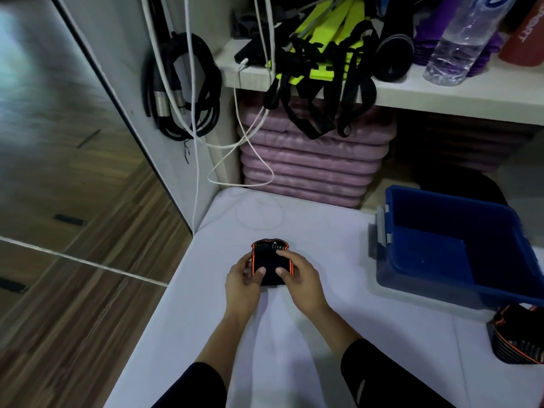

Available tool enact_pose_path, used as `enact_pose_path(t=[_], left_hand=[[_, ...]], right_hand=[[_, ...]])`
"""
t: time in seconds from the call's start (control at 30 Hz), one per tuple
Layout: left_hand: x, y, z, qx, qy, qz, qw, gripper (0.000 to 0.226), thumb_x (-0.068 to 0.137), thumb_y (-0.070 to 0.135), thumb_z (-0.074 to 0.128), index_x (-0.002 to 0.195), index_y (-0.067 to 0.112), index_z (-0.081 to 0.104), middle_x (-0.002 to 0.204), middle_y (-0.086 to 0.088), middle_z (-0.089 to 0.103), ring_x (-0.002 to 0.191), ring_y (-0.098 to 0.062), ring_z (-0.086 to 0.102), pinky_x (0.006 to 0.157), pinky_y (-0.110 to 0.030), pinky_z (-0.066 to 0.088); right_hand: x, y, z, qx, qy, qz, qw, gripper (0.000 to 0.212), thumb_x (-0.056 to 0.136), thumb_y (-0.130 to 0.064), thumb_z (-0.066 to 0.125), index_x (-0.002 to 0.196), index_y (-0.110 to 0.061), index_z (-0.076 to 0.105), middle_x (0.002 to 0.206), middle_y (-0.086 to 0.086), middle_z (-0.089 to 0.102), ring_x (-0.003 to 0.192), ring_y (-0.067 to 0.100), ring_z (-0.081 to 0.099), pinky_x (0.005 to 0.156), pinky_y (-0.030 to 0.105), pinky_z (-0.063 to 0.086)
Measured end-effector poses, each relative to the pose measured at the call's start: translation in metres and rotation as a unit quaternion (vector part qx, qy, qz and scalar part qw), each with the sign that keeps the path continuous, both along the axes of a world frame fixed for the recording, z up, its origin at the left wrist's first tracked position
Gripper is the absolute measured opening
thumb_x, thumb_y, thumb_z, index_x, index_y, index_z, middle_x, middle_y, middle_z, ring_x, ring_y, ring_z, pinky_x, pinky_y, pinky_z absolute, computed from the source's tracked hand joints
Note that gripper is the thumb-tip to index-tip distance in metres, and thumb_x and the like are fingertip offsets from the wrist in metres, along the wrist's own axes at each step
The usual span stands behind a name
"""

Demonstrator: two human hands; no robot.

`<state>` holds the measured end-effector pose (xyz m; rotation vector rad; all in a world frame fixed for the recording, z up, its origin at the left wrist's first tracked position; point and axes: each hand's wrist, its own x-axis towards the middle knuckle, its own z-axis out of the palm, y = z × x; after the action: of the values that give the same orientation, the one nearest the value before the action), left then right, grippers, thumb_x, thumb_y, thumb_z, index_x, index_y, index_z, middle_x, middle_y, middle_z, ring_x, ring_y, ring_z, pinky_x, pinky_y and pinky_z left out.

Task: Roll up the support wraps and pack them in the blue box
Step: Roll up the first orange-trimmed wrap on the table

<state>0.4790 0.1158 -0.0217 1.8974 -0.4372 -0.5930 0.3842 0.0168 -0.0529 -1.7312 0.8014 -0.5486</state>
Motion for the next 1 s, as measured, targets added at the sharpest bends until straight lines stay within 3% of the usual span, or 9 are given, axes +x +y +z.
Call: enact_pose_path(t=[0.13, 0.23, 0.37, 0.43, 0.53, 0.67, 0.8, 1.0], left_hand=[[0.046, 0.01, -0.004, 0.037, -0.025, 0.029, 0.999, 0.041, 0.089, 0.017, 0.06, 0.129, 0.018, 0.053, 0.108, -0.006, 0.064, 0.093, -0.02, 0.062, 0.075, -0.023, 0.045], [0.07, 0.015, -0.007, 0.073, -0.026, 0.048, 0.996, 0.043, 0.088, 0.018, 0.06, 0.13, 0.015, 0.048, 0.105, -0.005, 0.062, 0.096, -0.023, 0.06, 0.084, -0.035, 0.048], [0.078, 0.02, -0.012, 0.087, -0.05, 0.052, 0.994, 0.032, 0.088, 0.014, 0.059, 0.117, 0.017, 0.046, 0.092, -0.003, 0.06, 0.088, -0.024, 0.058, 0.064, -0.02, 0.04], [0.075, 0.021, -0.013, 0.094, -0.066, 0.03, 0.993, 0.029, 0.09, 0.017, 0.056, 0.117, 0.017, 0.048, 0.088, -0.001, 0.061, 0.084, -0.021, 0.058, 0.062, -0.018, 0.037], [0.072, 0.022, -0.015, 0.111, -0.078, -0.006, 0.991, 0.042, 0.09, 0.017, 0.056, 0.13, 0.019, 0.045, 0.1, -0.004, 0.065, 0.089, -0.02, 0.057, 0.074, -0.024, 0.039], [0.071, 0.025, -0.018, 0.113, -0.102, -0.038, 0.988, 0.056, 0.087, 0.013, 0.059, 0.139, 0.018, 0.038, 0.11, -0.006, 0.066, 0.102, -0.03, 0.058, 0.089, -0.031, 0.044], [0.064, 0.026, -0.017, 0.152, -0.128, -0.037, 0.979, 0.061, 0.09, 0.02, 0.055, 0.144, 0.024, 0.028, 0.128, -0.003, 0.053, 0.113, -0.027, 0.042, 0.088, -0.025, 0.028], [0.042, 0.033, -0.003, 0.169, -0.206, 0.006, 0.964, 0.057, 0.087, 0.021, 0.059, 0.14, 0.021, 0.036, 0.124, -0.01, 0.044, 0.114, -0.027, 0.036, 0.089, -0.024, 0.027]], right_hand=[[0.053, 0.008, 0.004, -0.006, 0.015, 0.033, 0.999, 0.035, 0.084, -0.023, 0.061, 0.117, -0.036, 0.058, 0.122, -0.01, 0.061, 0.113, 0.009, 0.056, 0.099, 0.037, 0.046], [0.08, 0.013, 0.005, -0.002, 0.049, 0.059, 0.997, 0.042, 0.086, -0.011, 0.06, 0.125, -0.025, 0.056, 0.128, -0.003, 0.058, 0.118, 0.015, 0.052, 0.104, 0.036, 0.041], [0.083, 0.019, -0.004, -0.043, 0.044, 0.081, 0.995, 0.049, 0.08, -0.001, 0.062, 0.125, -0.022, 0.057, 0.123, -0.001, 0.058, 0.117, 0.016, 0.052, 0.102, 0.037, 0.042], [0.078, 0.019, -0.01, -0.064, 0.042, 0.084, 0.994, 0.052, 0.079, -0.001, 0.063, 0.125, -0.024, 0.056, 0.123, -0.003, 0.058, 0.116, 0.013, 0.053, 0.1, 0.036, 0.045], [0.072, 0.018, -0.013, -0.081, 0.061, 0.099, 0.99, 0.056, 0.084, -0.007, 0.063, 0.132, -0.031, 0.049, 0.134, -0.007, 0.053, 0.123, 0.008, 0.049, 0.105, 0.029, 0.041], [0.071, 0.017, -0.012, -0.087, 0.079, 0.119, 0.986, 0.058, 0.086, -0.012, 0.062, 0.137, -0.033, 0.043, 0.139, -0.008, 0.05, 0.125, 0.01, 0.048, 0.104, 0.025, 0.041], [0.065, 0.017, -0.009, -0.108, 0.092, 0.127, 0.982, 0.059, 0.088, -0.015, 0.061, 0.138, -0.035, 0.039, 0.127, -0.001, 0.054, 0.117, 0.018, 0.05, 0.101, 0.025, 0.039], [0.045, 0.023, 0.005, -0.13, 0.073, 0.109, 0.983, 0.055, 0.088, -0.017, 0.062, 0.138, -0.027, 0.041, 0.134, -0.002, 0.051, 0.123, 0.013, 0.046, 0.104, 0.02, 0.033]])
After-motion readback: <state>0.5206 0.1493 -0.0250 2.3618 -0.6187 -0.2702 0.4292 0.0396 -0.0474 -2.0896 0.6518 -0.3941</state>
